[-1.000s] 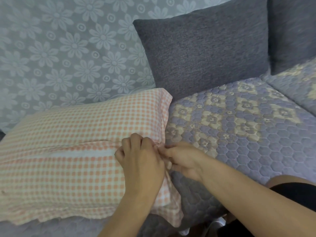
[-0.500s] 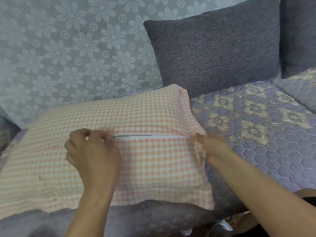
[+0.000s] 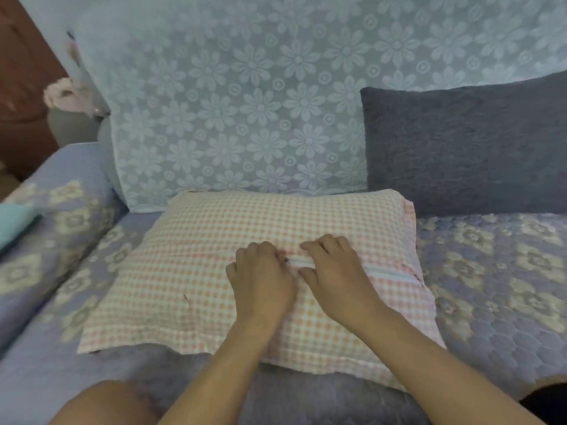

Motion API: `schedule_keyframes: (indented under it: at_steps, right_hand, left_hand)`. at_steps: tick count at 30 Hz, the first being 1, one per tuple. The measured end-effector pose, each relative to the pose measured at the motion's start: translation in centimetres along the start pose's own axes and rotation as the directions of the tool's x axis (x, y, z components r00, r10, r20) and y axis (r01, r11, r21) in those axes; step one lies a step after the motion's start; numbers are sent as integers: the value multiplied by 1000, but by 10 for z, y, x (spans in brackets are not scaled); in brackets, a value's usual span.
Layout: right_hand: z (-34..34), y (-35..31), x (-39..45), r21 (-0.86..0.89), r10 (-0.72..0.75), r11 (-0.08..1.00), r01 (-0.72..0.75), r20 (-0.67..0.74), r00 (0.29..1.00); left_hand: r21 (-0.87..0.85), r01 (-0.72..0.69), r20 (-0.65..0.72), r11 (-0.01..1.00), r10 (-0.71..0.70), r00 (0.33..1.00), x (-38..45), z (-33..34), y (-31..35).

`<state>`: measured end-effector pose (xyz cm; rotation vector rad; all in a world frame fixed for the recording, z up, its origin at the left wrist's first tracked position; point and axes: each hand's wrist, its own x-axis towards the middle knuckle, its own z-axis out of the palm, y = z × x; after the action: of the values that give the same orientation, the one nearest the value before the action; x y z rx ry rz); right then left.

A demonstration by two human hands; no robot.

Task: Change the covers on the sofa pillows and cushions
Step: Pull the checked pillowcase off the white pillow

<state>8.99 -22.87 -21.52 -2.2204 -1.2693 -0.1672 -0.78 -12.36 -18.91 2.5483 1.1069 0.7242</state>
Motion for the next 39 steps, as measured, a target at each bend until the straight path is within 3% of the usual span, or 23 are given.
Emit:
schedule_keyframes:
  at_steps: [2, 5, 8, 12, 17, 20, 21, 23, 26, 31, 34, 37, 39]
  right_hand:
    - [12, -3, 3, -43, 69, 997, -66, 53, 996]
    - [17, 0, -1, -88, 167, 982, -165, 17, 986]
    - [15, -8, 2, -179, 196, 964, -194, -7, 981]
    - [24, -59, 29, -159, 56, 986, -57, -12, 998]
    - [36, -133, 70, -100, -137, 984, 147, 102, 985]
    - [36, -157, 85, -21, -189, 979, 202, 265, 946]
    - [38, -161, 88, 11, -199, 978, 206, 322, 926]
    - [50, -163, 96, 61, -164, 986, 152, 412, 896]
    - [64, -158, 110, 75, -67, 996, 38, 437, 897]
    - [68, -153, 111, 91, -15, 995, -29, 444, 896]
    - [68, -148, 105, 86, -9, 996, -32, 433, 901]
    - [62, -157, 100, 107, -82, 994, 38, 445, 892]
    - [50, -165, 86, 171, -237, 968, 184, 381, 894]
  left_hand:
    - [90, 50, -56, 995, -45, 997, 20, -20, -37]
    - [188, 300, -134, 935, -278, 951, 60, -56, -129]
    - [117, 482, -100, 868, -472, 876, 83, -78, -216]
    - [-231, 513, 138, 827, -494, 858, 85, -74, -229]
    - [-477, 477, 232, 738, -418, 879, 62, -100, -216]
    - [-628, 508, 360, 589, -358, 861, 33, -110, -228]
    - [-628, 507, 353, 590, -365, 861, 30, -109, -234]
    - [-480, 485, 257, 731, -411, 875, 34, -102, -244]
    - [-306, 459, 188, 834, -420, 888, 47, -86, -252]
    - [-182, 479, 134, 859, -461, 877, 48, -82, -282]
    - [-92, 572, 172, 815, -552, 816, 44, -85, -310]
    - [-61, 599, 321, 798, -553, 769, 31, -76, -308]
    - [-115, 574, 311, 811, -519, 796, 22, -72, -303]
